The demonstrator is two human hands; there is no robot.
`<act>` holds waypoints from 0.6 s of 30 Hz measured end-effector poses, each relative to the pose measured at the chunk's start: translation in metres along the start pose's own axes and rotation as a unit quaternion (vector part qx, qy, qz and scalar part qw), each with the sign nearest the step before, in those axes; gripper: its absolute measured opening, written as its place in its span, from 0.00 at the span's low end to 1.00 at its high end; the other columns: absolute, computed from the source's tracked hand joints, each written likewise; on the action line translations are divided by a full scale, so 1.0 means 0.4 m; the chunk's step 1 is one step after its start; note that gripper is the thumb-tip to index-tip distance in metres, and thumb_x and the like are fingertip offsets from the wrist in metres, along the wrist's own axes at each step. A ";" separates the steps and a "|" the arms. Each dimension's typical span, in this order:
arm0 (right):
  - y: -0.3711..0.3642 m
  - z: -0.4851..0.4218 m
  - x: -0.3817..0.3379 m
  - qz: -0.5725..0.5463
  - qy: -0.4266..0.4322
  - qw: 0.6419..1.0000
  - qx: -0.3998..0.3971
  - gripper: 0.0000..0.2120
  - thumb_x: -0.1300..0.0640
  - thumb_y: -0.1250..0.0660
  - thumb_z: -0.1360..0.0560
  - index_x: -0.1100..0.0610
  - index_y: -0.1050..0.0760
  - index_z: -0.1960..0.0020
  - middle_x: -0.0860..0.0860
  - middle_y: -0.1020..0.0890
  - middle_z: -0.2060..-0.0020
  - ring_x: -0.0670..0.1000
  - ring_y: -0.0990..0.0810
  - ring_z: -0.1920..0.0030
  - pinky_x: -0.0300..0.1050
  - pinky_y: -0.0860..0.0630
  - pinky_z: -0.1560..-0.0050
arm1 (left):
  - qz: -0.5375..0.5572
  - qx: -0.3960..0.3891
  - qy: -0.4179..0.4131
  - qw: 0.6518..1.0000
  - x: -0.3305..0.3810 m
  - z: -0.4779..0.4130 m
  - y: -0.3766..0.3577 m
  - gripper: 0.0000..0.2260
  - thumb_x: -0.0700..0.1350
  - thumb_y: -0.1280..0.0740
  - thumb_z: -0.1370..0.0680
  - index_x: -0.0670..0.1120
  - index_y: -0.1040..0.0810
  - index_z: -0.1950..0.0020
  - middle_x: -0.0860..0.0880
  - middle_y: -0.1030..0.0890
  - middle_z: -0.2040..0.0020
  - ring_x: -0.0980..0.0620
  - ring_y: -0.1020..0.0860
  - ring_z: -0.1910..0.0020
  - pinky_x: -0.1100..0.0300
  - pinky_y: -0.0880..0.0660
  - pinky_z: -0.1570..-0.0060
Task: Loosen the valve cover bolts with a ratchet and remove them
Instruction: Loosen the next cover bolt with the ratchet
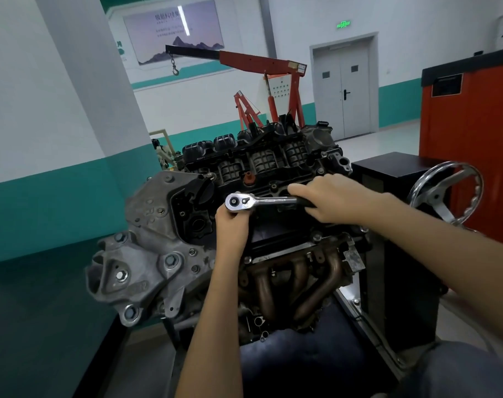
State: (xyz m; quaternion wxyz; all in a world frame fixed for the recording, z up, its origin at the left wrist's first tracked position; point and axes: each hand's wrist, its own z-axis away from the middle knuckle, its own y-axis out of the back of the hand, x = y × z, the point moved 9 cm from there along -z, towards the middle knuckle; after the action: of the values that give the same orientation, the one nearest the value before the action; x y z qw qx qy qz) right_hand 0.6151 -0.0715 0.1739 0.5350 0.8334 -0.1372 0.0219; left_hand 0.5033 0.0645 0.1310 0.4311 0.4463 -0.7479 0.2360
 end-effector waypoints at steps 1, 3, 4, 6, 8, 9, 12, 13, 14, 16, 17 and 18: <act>-0.006 0.012 -0.009 -0.011 -0.014 1.000 0.011 0.16 0.57 0.36 0.23 0.53 0.33 0.36 0.51 0.25 0.63 0.56 0.23 0.63 0.46 0.30 0.64 | 0.010 0.007 0.002 1.000 -0.004 0.002 0.002 0.11 0.34 0.36 0.22 0.48 0.19 0.58 0.55 0.19 0.62 0.58 0.23 0.59 0.61 0.27 0.52; -0.051 0.064 -0.038 -0.082 -0.072 0.994 0.030 0.13 0.57 0.36 0.24 0.54 0.33 0.42 0.52 0.25 0.63 0.58 0.22 0.61 0.47 0.29 0.62 | 0.009 0.012 0.006 1.000 -0.010 0.006 -0.003 0.09 0.37 0.34 0.21 0.44 0.21 0.61 0.57 0.22 0.66 0.61 0.24 0.63 0.63 0.27 0.55; -0.083 0.096 -0.062 -0.145 -0.111 0.982 0.043 0.12 0.57 0.36 0.25 0.54 0.34 0.44 0.54 0.25 0.63 0.60 0.21 0.60 0.46 0.30 0.62 | 0.008 0.016 0.004 1.000 -0.010 0.008 -0.007 0.12 0.39 0.33 0.21 0.43 0.25 0.64 0.57 0.26 0.70 0.62 0.28 0.67 0.64 0.30 0.60; -0.148 0.139 -0.147 -0.299 -0.177 0.936 0.059 0.11 0.58 0.36 0.26 0.54 0.35 0.46 0.53 0.25 0.64 0.59 0.22 0.61 0.45 0.31 0.64 | 0.013 0.029 0.006 0.999 -0.010 0.011 -0.015 0.19 0.43 0.32 0.21 0.48 0.35 0.68 0.56 0.36 0.72 0.60 0.37 0.71 0.65 0.37 0.68; -0.192 0.138 -0.251 -0.421 -0.210 0.879 0.074 0.11 0.61 0.36 0.26 0.55 0.34 0.45 0.52 0.26 0.65 0.58 0.23 0.62 0.46 0.28 0.63 | 0.003 0.036 0.009 0.999 -0.009 0.006 -0.015 0.20 0.44 0.32 0.21 0.49 0.40 0.67 0.53 0.39 0.70 0.59 0.40 0.72 0.65 0.40 0.71; -0.203 0.126 -0.289 -0.455 -0.220 0.859 0.086 0.11 0.62 0.37 0.25 0.56 0.34 0.44 0.52 0.26 0.65 0.58 0.22 0.62 0.47 0.26 0.63 | -0.008 0.034 0.008 0.999 -0.007 0.004 -0.013 0.20 0.44 0.32 0.21 0.49 0.40 0.67 0.51 0.39 0.70 0.58 0.40 0.71 0.65 0.40 0.71; -0.213 0.103 -0.308 -0.477 -0.225 0.845 0.091 0.10 0.64 0.38 0.25 0.57 0.35 0.46 0.53 0.26 0.64 0.57 0.23 0.62 0.47 0.25 0.62 | -0.031 -0.004 0.002 0.999 -0.001 0.003 0.003 0.17 0.47 0.32 0.21 0.46 0.33 0.67 0.49 0.30 0.69 0.57 0.31 0.70 0.70 0.33 0.67; -0.208 0.103 -0.289 -0.459 -0.214 0.859 0.081 0.10 0.64 0.37 0.26 0.56 0.35 0.47 0.52 0.27 0.65 0.55 0.24 0.63 0.46 0.27 0.63 | -0.039 -0.021 -0.001 0.999 0.004 0.004 0.011 0.15 0.47 0.31 0.21 0.47 0.29 0.66 0.49 0.25 0.67 0.58 0.26 0.67 0.72 0.30 0.64; -0.199 0.106 -0.263 -0.435 -0.196 0.876 0.066 0.10 0.64 0.37 0.26 0.55 0.34 0.48 0.51 0.28 0.66 0.53 0.26 0.65 0.44 0.29 0.63 | -0.041 -0.039 -0.006 0.998 0.010 0.006 0.017 0.13 0.47 0.31 0.21 0.48 0.25 0.65 0.49 0.20 0.65 0.58 0.22 0.63 0.71 0.27 0.60; -0.173 0.110 -0.199 -0.388 -0.152 0.909 0.024 0.11 0.64 0.36 0.27 0.55 0.31 0.46 0.49 0.28 0.67 0.50 0.28 0.68 0.40 0.31 0.67 | -0.052 -0.078 -0.057 0.994 0.044 0.008 0.021 0.09 0.42 0.30 0.23 0.50 0.21 0.62 0.48 0.16 0.59 0.53 0.18 0.54 0.64 0.23 0.52; -0.153 0.104 -0.160 -0.358 -0.128 0.925 0.004 0.13 0.64 0.35 0.27 0.56 0.29 0.44 0.48 0.28 0.68 0.49 0.27 0.69 0.38 0.31 0.69 | -0.065 -0.097 -0.097 0.988 0.070 0.008 0.015 0.08 0.39 0.31 0.23 0.49 0.20 0.60 0.49 0.16 0.57 0.52 0.18 0.52 0.61 0.23 0.49; -0.128 0.092 -0.119 -0.319 -0.103 0.942 -0.016 0.14 0.64 0.35 0.27 0.55 0.28 0.43 0.47 0.27 0.68 0.47 0.26 0.71 0.36 0.30 0.71 | -0.078 -0.118 -0.126 0.982 0.092 0.008 0.006 0.07 0.37 0.31 0.24 0.48 0.18 0.58 0.50 0.15 0.55 0.52 0.18 0.51 0.61 0.23 0.47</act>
State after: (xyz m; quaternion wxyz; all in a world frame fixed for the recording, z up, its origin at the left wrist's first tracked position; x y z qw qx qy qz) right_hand 0.5782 -0.0749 0.1041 0.5098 0.8228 0.0806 -0.2379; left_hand 0.4912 0.0463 0.1608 0.4002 0.4754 -0.7816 0.0540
